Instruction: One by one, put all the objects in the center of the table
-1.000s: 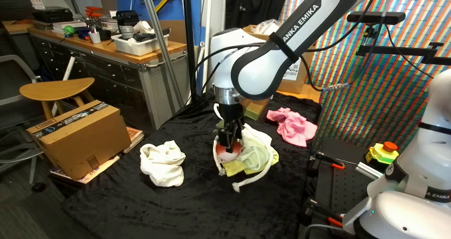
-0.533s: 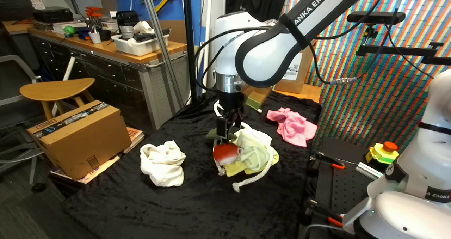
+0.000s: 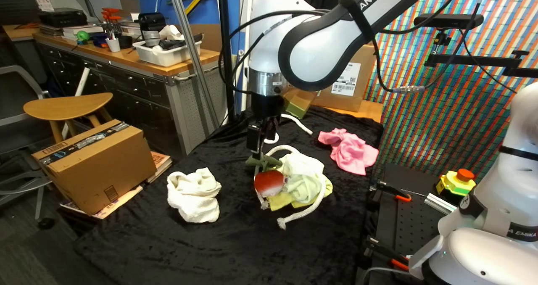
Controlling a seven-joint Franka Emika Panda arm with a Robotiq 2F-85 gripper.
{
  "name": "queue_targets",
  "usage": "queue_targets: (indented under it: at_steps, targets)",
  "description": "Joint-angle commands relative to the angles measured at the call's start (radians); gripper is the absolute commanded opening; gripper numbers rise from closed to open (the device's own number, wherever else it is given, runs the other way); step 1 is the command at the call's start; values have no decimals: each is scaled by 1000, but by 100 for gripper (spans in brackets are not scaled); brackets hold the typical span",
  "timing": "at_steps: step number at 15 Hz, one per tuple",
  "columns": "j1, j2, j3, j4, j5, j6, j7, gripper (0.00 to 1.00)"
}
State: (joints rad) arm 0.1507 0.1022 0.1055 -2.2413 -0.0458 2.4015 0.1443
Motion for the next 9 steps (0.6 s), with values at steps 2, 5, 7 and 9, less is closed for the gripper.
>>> queue_targets:
  at_steps: [2, 5, 7, 9]
  targets:
    - [33, 40, 33, 111, -49, 29, 25, 100]
    - [62, 97, 47, 181, -88, 47, 51, 100]
    - [82, 155, 49, 236, -113, 55, 74, 100]
    - [110, 217, 38, 291, -153, 59, 111, 100]
